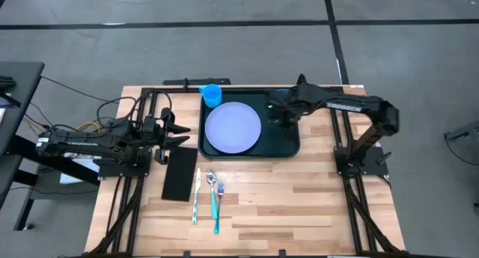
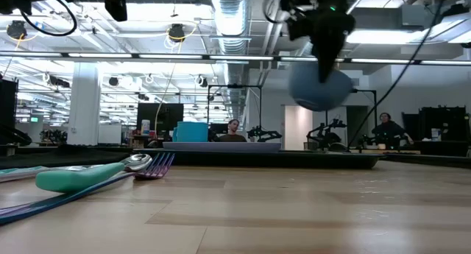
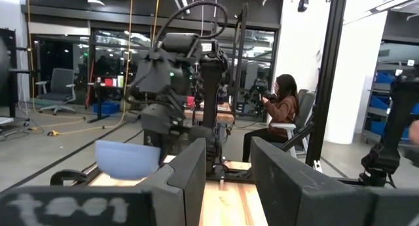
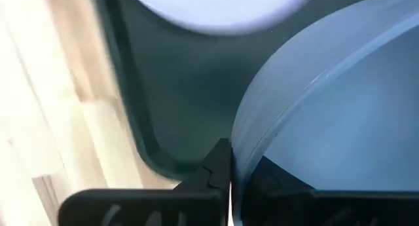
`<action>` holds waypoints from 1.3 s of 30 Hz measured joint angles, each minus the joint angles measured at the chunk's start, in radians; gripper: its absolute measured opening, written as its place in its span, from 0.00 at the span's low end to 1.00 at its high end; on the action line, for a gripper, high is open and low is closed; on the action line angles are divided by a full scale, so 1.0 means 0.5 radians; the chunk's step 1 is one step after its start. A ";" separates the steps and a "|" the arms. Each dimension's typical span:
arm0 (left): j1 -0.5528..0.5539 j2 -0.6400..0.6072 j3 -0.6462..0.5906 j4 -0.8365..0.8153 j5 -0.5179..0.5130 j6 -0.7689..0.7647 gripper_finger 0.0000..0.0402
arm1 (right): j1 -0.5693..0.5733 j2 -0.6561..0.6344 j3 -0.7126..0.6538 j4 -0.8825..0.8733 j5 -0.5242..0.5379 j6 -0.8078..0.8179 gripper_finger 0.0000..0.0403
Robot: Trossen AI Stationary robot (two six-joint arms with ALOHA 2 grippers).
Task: Set up tray
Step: Put the blue bowl on top of the purple plate on the black tray
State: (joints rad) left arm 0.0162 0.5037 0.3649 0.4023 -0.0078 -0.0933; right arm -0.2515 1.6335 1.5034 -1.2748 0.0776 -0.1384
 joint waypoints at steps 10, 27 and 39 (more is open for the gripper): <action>0.000 0.001 0.000 -0.024 0.001 0.001 0.27 | 0.228 0.749 0.942 -0.295 0.068 -0.429 0.00; 0.000 0.000 0.000 -0.200 0.001 0.011 0.27 | 0.237 1.432 1.663 -0.457 0.231 -0.787 0.00; 0.001 0.001 0.000 -0.244 -0.005 0.090 0.27 | 0.241 1.512 1.660 -0.329 0.214 -0.841 0.00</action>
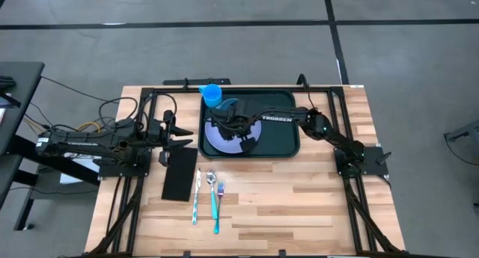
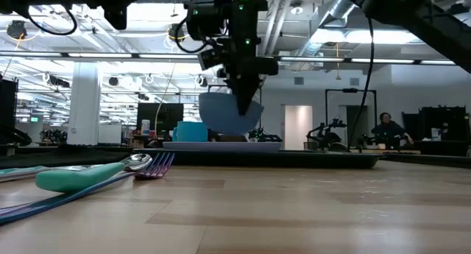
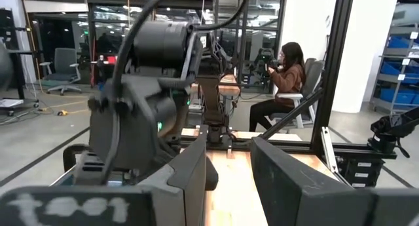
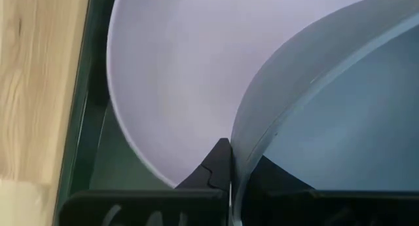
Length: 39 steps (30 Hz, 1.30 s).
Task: Set up tray
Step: Put the blue bowl on top of the purple plate on the black tray
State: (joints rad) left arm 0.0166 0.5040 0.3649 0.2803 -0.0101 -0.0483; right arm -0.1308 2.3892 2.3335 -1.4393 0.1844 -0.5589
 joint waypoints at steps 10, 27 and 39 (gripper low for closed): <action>0.000 -0.001 0.000 0.001 -0.005 0.000 0.27 | 0.000 0.016 0.003 0.075 -0.027 -0.019 0.00; 0.000 0.000 0.000 0.002 -0.003 0.000 0.27 | -0.001 0.073 0.000 0.064 -0.107 -0.028 0.00; 0.000 0.000 0.000 -0.002 -0.001 0.000 0.27 | -0.018 0.133 0.002 0.063 -0.105 -0.048 0.01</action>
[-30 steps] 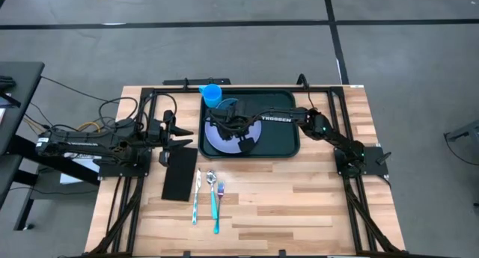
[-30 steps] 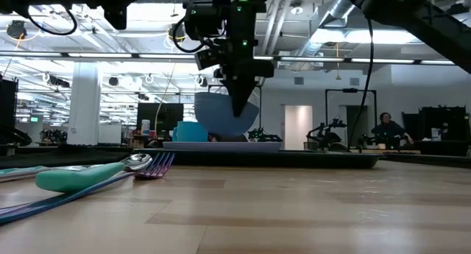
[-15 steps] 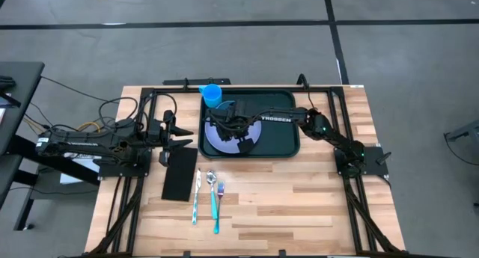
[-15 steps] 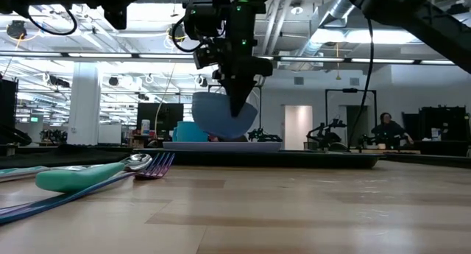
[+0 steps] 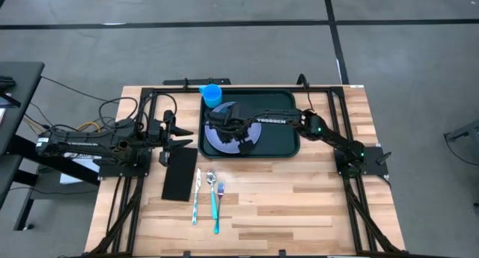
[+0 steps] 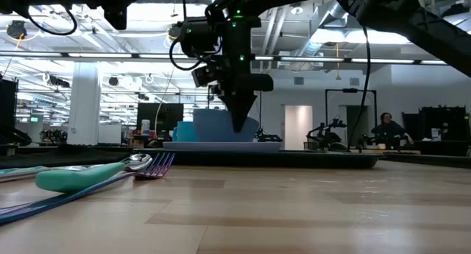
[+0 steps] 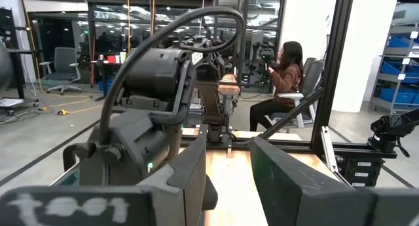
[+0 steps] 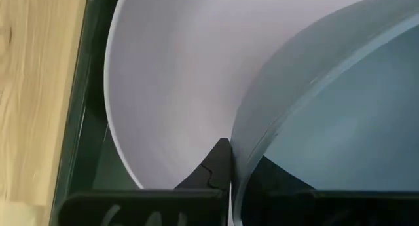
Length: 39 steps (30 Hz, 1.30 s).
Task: Set up tray
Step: Put the blue bowl on top of the purple plate on the black tray
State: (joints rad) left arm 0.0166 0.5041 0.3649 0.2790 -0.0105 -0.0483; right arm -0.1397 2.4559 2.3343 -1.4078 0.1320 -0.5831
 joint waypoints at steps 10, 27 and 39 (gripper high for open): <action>0.000 -0.001 0.000 0.000 -0.001 -0.001 0.27 | 0.032 0.006 0.000 -0.006 -0.002 -0.003 0.01; 0.000 0.000 0.000 -0.001 -0.002 -0.001 0.27 | 0.043 0.006 0.000 0.004 0.011 -0.007 0.01; 0.000 0.000 0.000 -0.001 -0.002 -0.001 0.27 | 0.043 0.006 0.000 0.006 0.017 -0.002 0.18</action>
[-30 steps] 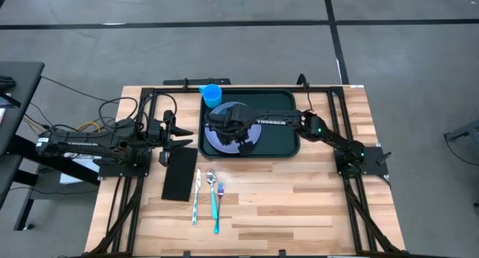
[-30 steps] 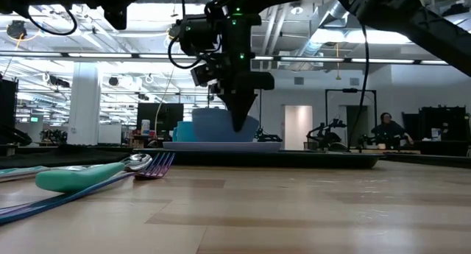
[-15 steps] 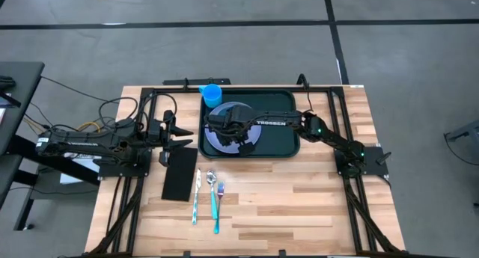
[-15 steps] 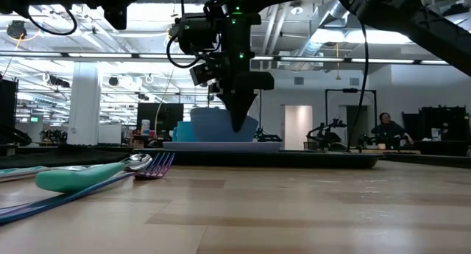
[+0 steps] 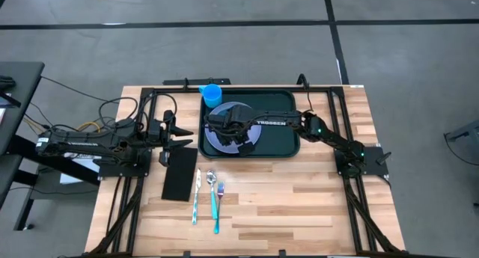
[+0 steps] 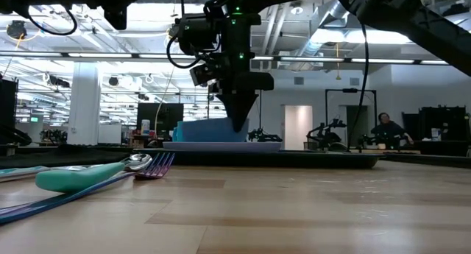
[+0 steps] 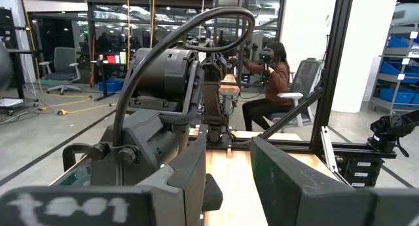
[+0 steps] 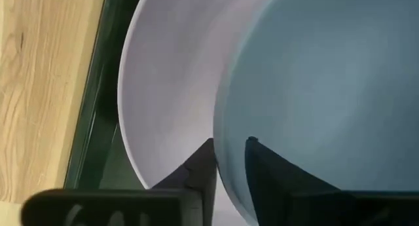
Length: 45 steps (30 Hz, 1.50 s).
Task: Set up tray
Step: Put the blue bowl on top of the purple plate on the black tray, then put the black napkin beside of the purple plate on the tray
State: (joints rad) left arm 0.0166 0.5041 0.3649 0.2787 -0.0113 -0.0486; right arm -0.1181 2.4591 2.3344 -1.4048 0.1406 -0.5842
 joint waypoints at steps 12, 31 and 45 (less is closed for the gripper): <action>0.000 0.000 0.000 0.000 0.000 0.000 0.27 | 0.001 -0.001 0.045 -0.115 0.097 -0.002 0.22; -0.004 0.000 0.002 -0.152 -0.449 0.190 0.27 | -0.109 -0.614 0.019 -0.190 -0.399 0.479 0.22; -0.267 0.179 0.285 -0.939 -0.919 -0.073 0.27 | -0.105 -1.534 -1.266 0.642 -0.691 0.616 0.22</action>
State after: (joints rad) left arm -0.1167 0.5935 0.5076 -0.1909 -0.4705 -0.0854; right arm -0.1703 1.6920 1.7016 -1.0836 -0.2047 -0.2762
